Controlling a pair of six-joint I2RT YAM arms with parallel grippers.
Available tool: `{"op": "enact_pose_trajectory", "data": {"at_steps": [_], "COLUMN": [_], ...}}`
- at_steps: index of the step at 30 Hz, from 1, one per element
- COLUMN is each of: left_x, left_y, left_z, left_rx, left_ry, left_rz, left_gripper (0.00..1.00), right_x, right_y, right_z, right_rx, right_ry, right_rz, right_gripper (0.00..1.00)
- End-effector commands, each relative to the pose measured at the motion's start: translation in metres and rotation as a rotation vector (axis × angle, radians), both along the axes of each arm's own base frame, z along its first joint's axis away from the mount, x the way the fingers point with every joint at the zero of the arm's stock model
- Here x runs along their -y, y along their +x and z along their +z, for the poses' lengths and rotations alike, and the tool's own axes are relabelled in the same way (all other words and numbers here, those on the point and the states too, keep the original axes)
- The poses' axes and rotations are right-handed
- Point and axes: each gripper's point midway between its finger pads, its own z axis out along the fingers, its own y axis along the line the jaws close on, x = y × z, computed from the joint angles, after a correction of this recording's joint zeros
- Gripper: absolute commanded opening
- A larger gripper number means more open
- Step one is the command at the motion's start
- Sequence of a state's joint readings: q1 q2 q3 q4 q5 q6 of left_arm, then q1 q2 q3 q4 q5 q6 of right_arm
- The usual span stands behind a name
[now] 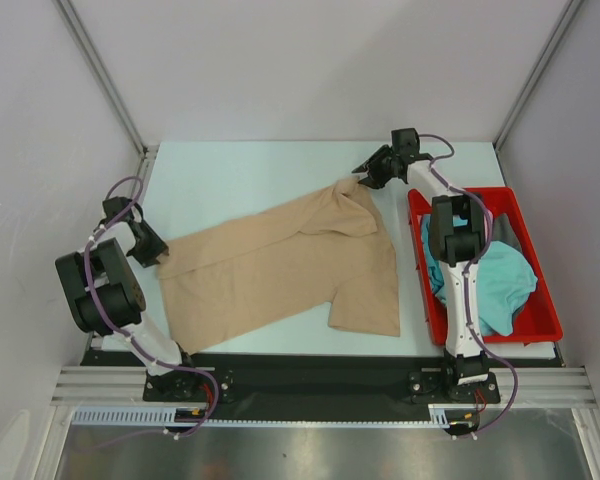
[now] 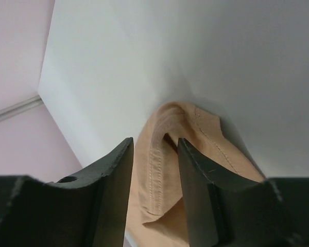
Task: Fold and stack the t-shirts
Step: Fold the tshirt
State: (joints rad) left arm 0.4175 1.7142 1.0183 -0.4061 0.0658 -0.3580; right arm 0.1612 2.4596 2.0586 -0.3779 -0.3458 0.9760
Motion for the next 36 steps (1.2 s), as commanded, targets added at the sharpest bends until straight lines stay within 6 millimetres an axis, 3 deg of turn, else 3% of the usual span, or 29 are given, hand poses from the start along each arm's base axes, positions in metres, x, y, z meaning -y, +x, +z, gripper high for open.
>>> {"op": "enact_pose_trajectory", "data": {"at_steps": [1, 5, 8, 9, 11, 12, 14, 15, 21, 25, 36], "left_x": [-0.004, -0.004, -0.004, -0.004, -0.006, -0.006, -0.008, -0.008, -0.009, -0.008, -0.010], "left_y": [0.016, 0.016, 0.016, 0.015, 0.012, 0.009, 0.006, 0.005, -0.001, -0.001, -0.001], "left_z": [0.012, 0.009, 0.006, 0.004, -0.001, -0.004, -0.010, -0.012, -0.028, -0.033, -0.027], "left_rx": [0.051, 0.045, 0.035, 0.027, 0.001, -0.017, -0.046, -0.055, -0.095, -0.097, -0.077], "left_ry": [-0.005, -0.013, -0.020, -0.023, -0.017, -0.022, -0.018, -0.018, -0.021, -0.032, -0.015], "left_rz": [0.004, 0.009, 0.012, 0.020, 0.033, 0.042, 0.057, 0.064, 0.085, 0.102, 0.118], "left_gripper": [0.41, 0.41, 0.40, 0.40, 0.37, 0.36, 0.33, 0.32, 0.28, 0.27, 0.27], "right_x": [-0.005, -0.004, -0.005, -0.005, -0.003, -0.001, 0.004, 0.004, 0.007, 0.007, 0.047], "right_y": [0.009, 0.015, 0.021, 0.024, 0.031, 0.038, 0.046, 0.054, 0.069, 0.072, 0.093], "right_z": [0.000, -0.010, -0.009, -0.013, -0.007, 0.000, 0.009, 0.025, 0.061, 0.059, 0.030], "right_rx": [0.001, -0.016, -0.005, -0.001, 0.048, 0.108, 0.190, 0.275, 0.568, 0.650, 0.667], "right_ry": [0.071, 0.103, 0.133, 0.134, 0.129, 0.104, 0.057, 0.041, -0.100, -0.160, -0.212], "right_rz": [-0.040, -0.063, -0.064, -0.063, -0.052, -0.031, -0.011, 0.009, 0.146, 0.228, 0.210], "right_gripper": [0.45, 0.46, 0.37, 0.27, 0.18, 0.07, 0.01, 0.00, 0.00, 0.00, 0.03]}}
